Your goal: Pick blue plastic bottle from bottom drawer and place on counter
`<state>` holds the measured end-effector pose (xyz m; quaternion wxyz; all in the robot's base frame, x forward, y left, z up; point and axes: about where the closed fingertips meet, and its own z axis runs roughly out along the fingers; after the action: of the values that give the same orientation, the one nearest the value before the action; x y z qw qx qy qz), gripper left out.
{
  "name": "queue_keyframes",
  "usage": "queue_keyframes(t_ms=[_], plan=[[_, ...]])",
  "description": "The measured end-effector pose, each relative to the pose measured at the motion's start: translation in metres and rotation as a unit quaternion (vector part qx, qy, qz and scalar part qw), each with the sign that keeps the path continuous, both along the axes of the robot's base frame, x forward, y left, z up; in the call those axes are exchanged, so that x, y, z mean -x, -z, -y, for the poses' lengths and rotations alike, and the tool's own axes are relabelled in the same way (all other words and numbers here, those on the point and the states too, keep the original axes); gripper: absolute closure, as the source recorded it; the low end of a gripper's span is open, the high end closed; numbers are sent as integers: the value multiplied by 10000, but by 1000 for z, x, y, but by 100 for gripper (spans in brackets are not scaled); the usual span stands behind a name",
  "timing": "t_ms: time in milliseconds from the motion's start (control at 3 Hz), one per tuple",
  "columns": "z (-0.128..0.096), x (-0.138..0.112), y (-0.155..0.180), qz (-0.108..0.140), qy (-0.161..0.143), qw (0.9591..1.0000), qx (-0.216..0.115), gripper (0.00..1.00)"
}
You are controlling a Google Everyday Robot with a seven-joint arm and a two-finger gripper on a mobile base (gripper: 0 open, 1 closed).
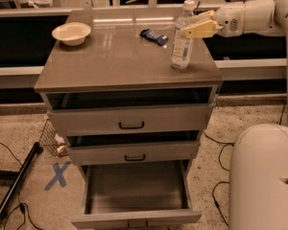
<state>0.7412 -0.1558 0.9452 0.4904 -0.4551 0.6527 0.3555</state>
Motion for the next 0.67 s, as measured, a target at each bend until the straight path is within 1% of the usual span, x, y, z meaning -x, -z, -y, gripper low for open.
queue_keyframes(t_ms=[667], plan=[[-7, -3, 3, -20, -37, 10000, -14, 13]])
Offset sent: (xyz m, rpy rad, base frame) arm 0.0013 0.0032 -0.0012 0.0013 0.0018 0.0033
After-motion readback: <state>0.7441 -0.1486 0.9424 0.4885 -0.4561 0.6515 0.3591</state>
